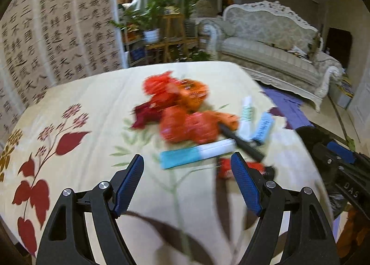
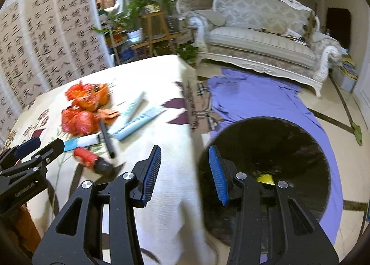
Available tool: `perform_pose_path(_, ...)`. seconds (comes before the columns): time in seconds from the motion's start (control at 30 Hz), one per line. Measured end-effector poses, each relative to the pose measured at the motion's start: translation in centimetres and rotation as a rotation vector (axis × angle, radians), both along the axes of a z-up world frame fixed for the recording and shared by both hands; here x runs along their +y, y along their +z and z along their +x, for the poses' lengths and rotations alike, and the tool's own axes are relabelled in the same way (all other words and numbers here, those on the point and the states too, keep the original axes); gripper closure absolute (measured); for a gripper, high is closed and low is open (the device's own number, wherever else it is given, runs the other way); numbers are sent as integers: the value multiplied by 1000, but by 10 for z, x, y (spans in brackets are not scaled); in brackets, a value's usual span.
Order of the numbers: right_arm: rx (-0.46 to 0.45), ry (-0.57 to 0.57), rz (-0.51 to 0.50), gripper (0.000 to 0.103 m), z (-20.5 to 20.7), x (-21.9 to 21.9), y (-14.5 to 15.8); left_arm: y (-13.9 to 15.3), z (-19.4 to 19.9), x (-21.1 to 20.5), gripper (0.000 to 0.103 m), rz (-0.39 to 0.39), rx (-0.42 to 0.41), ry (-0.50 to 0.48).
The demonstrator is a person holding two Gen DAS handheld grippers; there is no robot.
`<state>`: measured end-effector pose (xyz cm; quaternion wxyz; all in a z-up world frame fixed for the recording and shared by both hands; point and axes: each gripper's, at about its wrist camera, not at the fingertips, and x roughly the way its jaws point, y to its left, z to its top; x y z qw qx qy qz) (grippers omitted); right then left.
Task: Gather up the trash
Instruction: 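Move both tools back to the table, right tool toward the red can, then grasp the red can with the right tool while the left tool grasps the teal-and-white tube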
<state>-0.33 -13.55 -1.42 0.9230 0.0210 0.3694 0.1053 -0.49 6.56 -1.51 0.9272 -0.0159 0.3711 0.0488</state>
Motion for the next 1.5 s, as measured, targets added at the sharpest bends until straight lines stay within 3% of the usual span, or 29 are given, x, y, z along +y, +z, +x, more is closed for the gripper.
perform_pose_path(0.37, 42, 97, -38, 61, 2, 43, -12, -14, -16, 53, 28, -21, 27, 120)
perform_pose_path(0.83, 62, 188, -71, 61, -23, 72, -14, -18, -25, 81, 28, -44, 33, 170)
perform_pose_path(1.07, 39, 222, -49, 61, -21, 88, -2, -17, -32, 95, 28, -49, 22, 201)
perform_pose_path(1.33, 56, 294, -77, 61, -12, 123, -9, -19, -33, 101, 28, -63, 26, 207)
perform_pose_path(1.43, 65, 298, -87, 63, -7, 129, -12, -19, -32, 102, 28, -66, 26, 201)
perform_pose_path(1.5, 76, 303, -96, 76, -7, 131, -15, -19, -32, 102, 28, -67, 25, 198)
